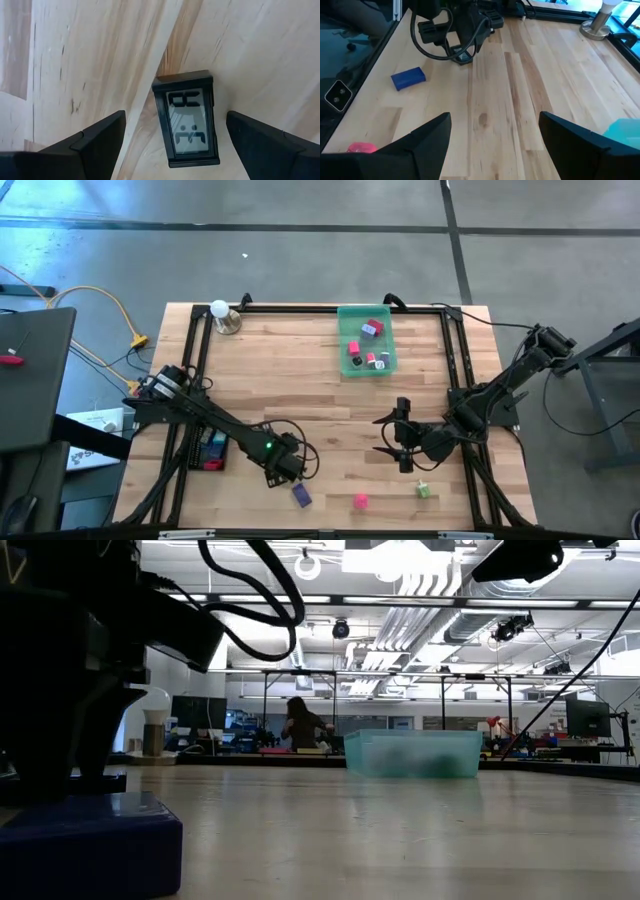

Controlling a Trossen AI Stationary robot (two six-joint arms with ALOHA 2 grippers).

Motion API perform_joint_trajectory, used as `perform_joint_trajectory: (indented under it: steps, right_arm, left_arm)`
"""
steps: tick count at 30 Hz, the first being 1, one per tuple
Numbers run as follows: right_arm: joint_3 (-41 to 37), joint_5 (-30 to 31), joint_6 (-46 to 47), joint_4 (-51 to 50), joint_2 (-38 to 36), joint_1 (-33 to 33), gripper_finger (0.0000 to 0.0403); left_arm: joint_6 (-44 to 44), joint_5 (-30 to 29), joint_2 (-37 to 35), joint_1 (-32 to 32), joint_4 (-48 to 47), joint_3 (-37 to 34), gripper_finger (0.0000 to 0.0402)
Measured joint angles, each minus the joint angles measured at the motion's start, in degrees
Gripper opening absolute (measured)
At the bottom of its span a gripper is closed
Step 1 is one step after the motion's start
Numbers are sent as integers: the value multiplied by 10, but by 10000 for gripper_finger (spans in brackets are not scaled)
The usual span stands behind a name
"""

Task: Pick & Place Office items
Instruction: Put the black digital timer into the black bin

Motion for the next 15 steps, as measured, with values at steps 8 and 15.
perform_joint_trajectory:
  steps: [8,15]
  right_arm:
    - [0,-3,5,-1,0,0,291]
    - [0,-3,5,-1,0,0,291]
  left_arm:
    - [2,1,0,0,26,-17,335]
    - [6,-13,0,-1,26,-18,335]
